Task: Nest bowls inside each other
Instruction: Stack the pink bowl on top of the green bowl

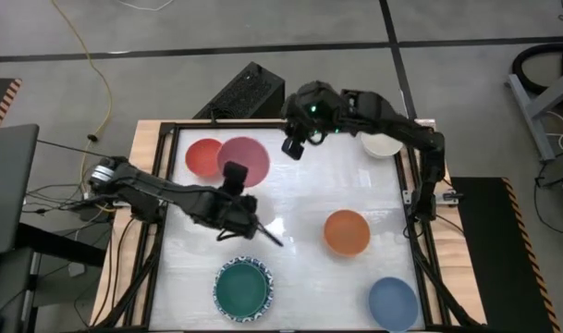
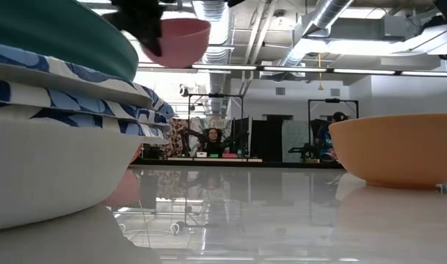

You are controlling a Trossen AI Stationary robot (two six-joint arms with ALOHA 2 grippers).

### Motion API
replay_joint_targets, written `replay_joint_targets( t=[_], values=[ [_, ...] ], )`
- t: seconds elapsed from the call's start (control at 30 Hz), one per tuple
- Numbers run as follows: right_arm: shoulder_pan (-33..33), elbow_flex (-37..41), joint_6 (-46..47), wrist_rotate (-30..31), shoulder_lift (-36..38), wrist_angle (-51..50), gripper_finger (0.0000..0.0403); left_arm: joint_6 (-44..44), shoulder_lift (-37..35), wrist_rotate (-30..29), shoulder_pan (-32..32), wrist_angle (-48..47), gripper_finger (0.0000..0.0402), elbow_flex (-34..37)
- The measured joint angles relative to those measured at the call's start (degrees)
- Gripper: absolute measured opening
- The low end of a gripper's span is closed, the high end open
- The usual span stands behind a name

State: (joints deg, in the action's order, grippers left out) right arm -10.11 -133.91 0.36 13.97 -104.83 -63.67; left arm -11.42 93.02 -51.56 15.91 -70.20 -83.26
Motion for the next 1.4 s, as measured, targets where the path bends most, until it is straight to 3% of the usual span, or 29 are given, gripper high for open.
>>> replay_joint_targets(
  t=[0.1,0.23,0.47,0.67,0.83,1.07,1.2,1.4],
  values=[
    [2.86,0.13,-1.88,4.94,-0.53,-0.87,0.0146,-5.51,1.22,-7.28,-2.26,3.57,0.0000,0.00],
    [5.20,0.07,-2.36,6.79,-0.34,-0.55,0.0146,-12.59,1.60,-14.27,-4.67,7.63,0.0000,0.00],
    [6.39,0.04,-1.59,8.12,-0.42,-0.01,0.0148,-22.18,1.67,-18.30,-6.57,15.00,0.0000,0.00],
    [6.87,0.09,-2.19,16.50,-1.01,0.34,0.0175,-25.89,1.67,-18.88,-6.81,18.42,0.0000,0.00],
    [6.21,0.02,-2.19,16.47,-1.33,1.61,0.0193,-25.90,1.65,-18.87,-6.81,18.82,0.0000,0.00],
    [4.96,0.18,-2.37,16.01,-4.19,1.13,0.0185,-26.42,1.67,-18.99,-6.79,18.94,0.0000,0.00],
    [4.62,0.18,-2.25,15.94,-4.44,0.42,0.0145,-27.18,1.66,-18.85,-6.79,20.44,0.0000,0.02],
    [3.78,0.17,-1.62,15.89,-4.42,-0.03,0.0019,-27.74,1.67,-14.75,-6.59,22.46,0.0000,0.02]
  ],
)
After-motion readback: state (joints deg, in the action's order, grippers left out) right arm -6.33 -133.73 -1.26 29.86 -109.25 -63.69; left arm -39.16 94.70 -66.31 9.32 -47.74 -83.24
